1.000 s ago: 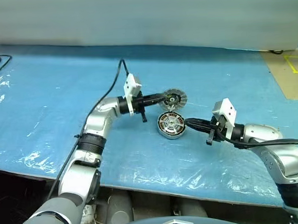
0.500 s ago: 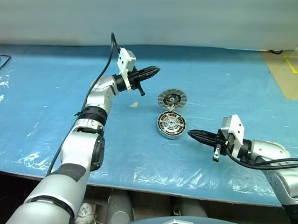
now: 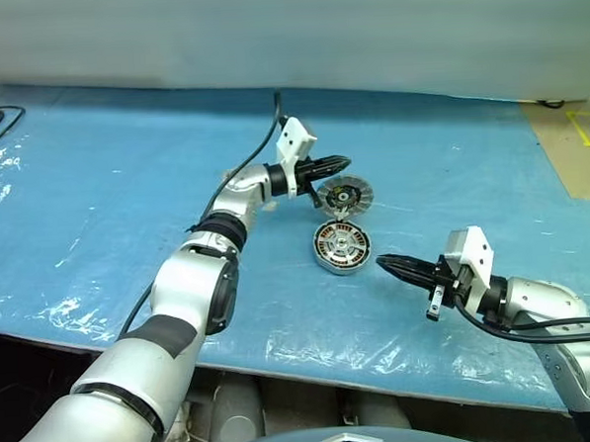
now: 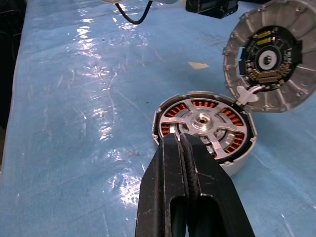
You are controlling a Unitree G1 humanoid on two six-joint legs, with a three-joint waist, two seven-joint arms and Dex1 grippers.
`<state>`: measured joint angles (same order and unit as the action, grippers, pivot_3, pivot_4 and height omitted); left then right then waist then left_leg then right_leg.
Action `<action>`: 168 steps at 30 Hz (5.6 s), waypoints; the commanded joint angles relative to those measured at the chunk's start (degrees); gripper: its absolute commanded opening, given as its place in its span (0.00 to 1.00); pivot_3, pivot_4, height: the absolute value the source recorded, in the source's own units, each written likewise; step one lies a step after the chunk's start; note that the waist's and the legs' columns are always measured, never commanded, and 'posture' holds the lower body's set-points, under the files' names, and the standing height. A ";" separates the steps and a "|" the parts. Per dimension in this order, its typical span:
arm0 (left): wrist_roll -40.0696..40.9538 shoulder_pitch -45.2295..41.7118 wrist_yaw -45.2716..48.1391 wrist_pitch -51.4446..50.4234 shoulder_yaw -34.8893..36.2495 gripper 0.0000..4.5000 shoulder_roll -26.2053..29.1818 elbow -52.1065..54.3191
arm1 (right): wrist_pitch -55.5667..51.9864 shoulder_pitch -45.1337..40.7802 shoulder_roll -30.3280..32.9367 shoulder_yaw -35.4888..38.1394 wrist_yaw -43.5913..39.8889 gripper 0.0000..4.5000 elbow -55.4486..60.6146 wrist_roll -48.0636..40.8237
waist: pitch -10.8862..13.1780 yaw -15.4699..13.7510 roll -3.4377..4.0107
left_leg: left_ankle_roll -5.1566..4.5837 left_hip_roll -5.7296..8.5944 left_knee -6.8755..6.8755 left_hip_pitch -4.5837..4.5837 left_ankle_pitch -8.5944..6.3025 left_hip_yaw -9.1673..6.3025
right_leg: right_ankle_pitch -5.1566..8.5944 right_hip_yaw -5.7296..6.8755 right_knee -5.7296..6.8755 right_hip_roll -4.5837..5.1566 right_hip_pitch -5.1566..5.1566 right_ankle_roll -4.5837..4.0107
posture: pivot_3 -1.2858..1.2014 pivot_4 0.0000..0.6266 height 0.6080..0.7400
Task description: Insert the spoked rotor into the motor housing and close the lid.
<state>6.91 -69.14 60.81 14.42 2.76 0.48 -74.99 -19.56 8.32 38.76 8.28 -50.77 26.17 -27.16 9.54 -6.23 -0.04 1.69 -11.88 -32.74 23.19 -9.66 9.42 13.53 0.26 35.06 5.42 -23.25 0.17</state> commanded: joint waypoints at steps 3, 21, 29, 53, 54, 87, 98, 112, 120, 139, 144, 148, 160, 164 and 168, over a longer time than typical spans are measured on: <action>-1.94 -2.48 4.99 -3.82 -0.69 0.00 -1.52 -0.15 | -0.37 0.73 0.40 1.60 1.15 0.00 3.67 -1.13 | 0.00 0.02 0.00 | 0.00 0.00 0.00 -0.02 0.00 -0.01 | 0.00 0.00 -0.01 0.01 0.01 0.00 | 0.52 0.24 1.00; -10.56 7.16 18.87 -0.31 -9.38 0.00 2.75 4.13 | 0.21 -4.54 -0.08 0.32 2.63 0.00 0.21 0.77 | -0.01 -0.01 0.02 | -0.29 -0.01 0.04 -0.11 0.03 -0.08 | 0.13 0.12 -0.13 0.03 0.22 -0.23 | 0.52 0.24 1.00; -0.74 9.46 18.06 2.89 -1.73 0.00 1.57 12.52 | -1.45 -9.59 -3.95 -3.48 5.87 0.00 -0.87 1.02 | -0.01 0.02 0.02 | -0.30 -0.03 0.04 -0.06 0.04 -0.12 | 0.13 0.18 -0.13 0.03 0.19 -0.24 | 0.52 0.24 1.00; 4.58 41.83 8.66 -11.81 -7.12 0.00 13.03 55.62 | -2.58 -21.26 -7.38 -15.13 3.70 0.99 -12.80 7.26 | -0.03 0.78 0.06 | -0.28 -0.11 0.09 -0.05 0.03 -0.06 | 0.15 0.18 -0.15 -0.01 0.14 -0.28 | 0.52 0.24 1.00; 4.83 42.62 8.39 -12.04 -7.26 0.00 13.42 56.48 | -2.74 -21.34 -7.37 -15.35 3.64 0.99 -13.04 7.40 | -0.03 0.78 0.06 | -0.27 -0.12 0.09 -0.05 0.03 -0.05 | 0.15 0.17 -0.15 -0.03 0.13 -0.28 | 0.52 0.24 1.00; 6.53 46.38 3.42 -13.09 -9.98 0.00 15.08 59.67 | -8.52 -25.43 -11.67 -17.62 5.74 0.66 -11.38 11.39 | -0.04 0.92 0.08 | 0.04 -0.17 -0.01 -0.12 0.01 0.03 | 0.15 0.03 -0.03 -0.13 0.09 -0.28 | 0.52 0.24 1.00; 6.48 46.04 3.14 -12.52 -9.96 0.00 15.30 58.85 | -6.55 -22.38 -9.69 -19.23 4.84 0.66 -12.23 14.60 | -0.05 0.80 0.09 | 0.10 -0.16 -0.01 -0.13 0.04 0.04 | 0.14 0.02 0.04 -0.12 0.07 -0.27 | 0.52 0.24 1.00; 6.31 45.91 3.33 -11.98 -10.47 0.00 15.24 58.09 | -3.86 -21.65 -6.93 -20.50 3.19 0.66 -13.32 16.75 | -0.05 0.80 0.09 | 0.08 -0.16 -0.03 -0.14 0.03 0.04 | 0.14 0.01 0.07 -0.12 0.07 -0.27 | 0.52 0.24 1.00; 6.24 45.99 3.22 -11.82 -10.42 0.00 15.36 58.02 | -2.74 -22.02 -7.42 -20.72 3.29 0.66 -14.40 17.61 | -0.05 0.81 0.09 | 0.06 -0.16 -0.08 -0.16 0.02 0.04 | 0.15 0.00 0.16 -0.12 0.07 -0.27 | 0.52 0.24 1.00; 3.57 36.78 3.35 -13.36 -14.21 0.00 11.18 52.14 | -2.36 -21.01 -7.45 -21.71 4.51 0.66 -14.95 19.21 | -0.08 0.79 0.10 | 0.05 -0.14 -0.29 -0.26 0.01 0.06 | 0.15 -0.17 0.42 -0.11 0.08 -0.28 | 0.52 0.24 1.00; 0.57 37.18 3.47 -16.79 -17.33 0.00 12.95 51.13 | -2.43 -20.72 -7.31 -21.13 4.99 0.66 -14.59 19.10 | -0.10 0.77 0.11 | 0.04 -0.15 -0.29 -0.26 0.01 0.06 | 0.15 -0.15 0.44 -0.11 0.08 -0.28 | 0.52 0.24 1.00; -2.05 38.17 4.07 -19.24 -20.37 0.00 15.43 51.93 | -2.52 -20.59 -7.38 -21.07 5.06 0.66 -14.33 18.88 | -0.14 0.69 0.13 | 0.04 -0.12 -0.29 -0.45 0.00 0.07 | 0.15 -0.17 0.43 -0.08 0.25 -0.28 | 0.52 0.24 1.00; -1.78 38.92 2.76 -19.94 -20.95 0.00 15.72 52.76 | -2.61 -21.37 -7.76 -21.19 4.25 0.66 -14.65 18.01 | -0.21 0.62 0.15 | 0.04 -0.09 -0.19 -0.72 -0.02 0.18 | 0.17 -0.25 0.30 -0.02 0.48 -0.27 | 0.52 0.24 1.00; -1.80 38.82 2.62 -19.39 -20.96 0.00 15.37 52.41 | -4.40 -20.77 -7.92 -20.62 2.58 0.83 -12.86 15.14 | -0.21 0.62 0.14 | 0.03 -0.07 -0.08 -0.75 -0.02 0.22 | 0.17 -0.28 0.22 -0.02 0.48 -0.27 | 0.52 0.24 1.00; -1.66 38.93 2.70 -19.37 -21.09 0.00 15.05 52.57 | -6.27 -20.43 -8.35 -19.42 2.02 0.99 -10.72 12.58 | -0.21 0.65 0.15 | 0.03 -0.08 0.04 -0.75 -0.02 0.24 | 0.17 -0.27 0.06 -0.04 0.48 -0.27 | 0.52 0.24 1.00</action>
<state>6.93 -31.45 63.47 -4.09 -16.06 15.61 -21.08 -24.94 -12.69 30.85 -11.10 -47.67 13.39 -12.36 9.33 -5.58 0.11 1.73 -11.97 -32.67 22.44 -9.68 9.68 13.70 -0.01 35.10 5.38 -22.77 -0.10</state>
